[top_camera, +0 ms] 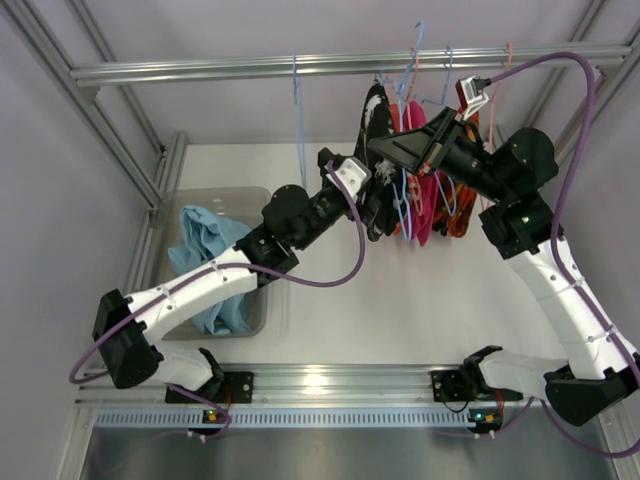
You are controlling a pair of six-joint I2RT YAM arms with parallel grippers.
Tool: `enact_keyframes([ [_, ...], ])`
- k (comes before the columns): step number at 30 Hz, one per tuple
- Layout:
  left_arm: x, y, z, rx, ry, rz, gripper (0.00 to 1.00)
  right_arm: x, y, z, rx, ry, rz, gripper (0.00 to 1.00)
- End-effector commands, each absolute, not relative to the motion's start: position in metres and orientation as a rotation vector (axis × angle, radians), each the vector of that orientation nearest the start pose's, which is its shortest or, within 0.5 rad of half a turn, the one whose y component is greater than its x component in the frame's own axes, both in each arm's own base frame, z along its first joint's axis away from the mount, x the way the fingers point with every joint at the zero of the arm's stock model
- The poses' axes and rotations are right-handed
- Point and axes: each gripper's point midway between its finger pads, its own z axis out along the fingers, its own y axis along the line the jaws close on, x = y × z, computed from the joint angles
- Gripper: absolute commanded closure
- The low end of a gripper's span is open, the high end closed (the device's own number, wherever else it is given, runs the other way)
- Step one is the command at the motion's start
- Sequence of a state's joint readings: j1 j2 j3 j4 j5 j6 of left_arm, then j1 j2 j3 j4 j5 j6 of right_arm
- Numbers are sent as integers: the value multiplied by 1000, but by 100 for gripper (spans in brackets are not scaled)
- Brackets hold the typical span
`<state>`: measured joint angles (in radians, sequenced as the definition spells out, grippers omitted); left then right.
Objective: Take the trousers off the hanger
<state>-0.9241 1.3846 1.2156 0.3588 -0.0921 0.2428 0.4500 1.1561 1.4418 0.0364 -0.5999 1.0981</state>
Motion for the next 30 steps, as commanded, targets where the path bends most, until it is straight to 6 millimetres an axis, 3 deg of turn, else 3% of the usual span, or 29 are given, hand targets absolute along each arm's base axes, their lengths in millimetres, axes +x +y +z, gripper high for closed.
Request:
enact_keyframes([
  [1,305,-372,413,731,1130,-506,8,176,237,615,-334,1117,1661,100],
  [5,323,-371,407,681,1180,-436,7,174,236,616,-334,1113,1664,100],
  [11,337,-364,414,599,1189,-385,12,169,235,615,-350,1107,1660,100],
  [19,355,-352,416,547,1222,-393,45,163,231,613,-359,1111,1634,100],
  [26,349,-345,435,544,1200,-390,89,161,230,602,-369,1131,1603,100],
  [30,340,-334,451,546,1185,-384,100,164,229,590,-367,1155,1562,100],
])
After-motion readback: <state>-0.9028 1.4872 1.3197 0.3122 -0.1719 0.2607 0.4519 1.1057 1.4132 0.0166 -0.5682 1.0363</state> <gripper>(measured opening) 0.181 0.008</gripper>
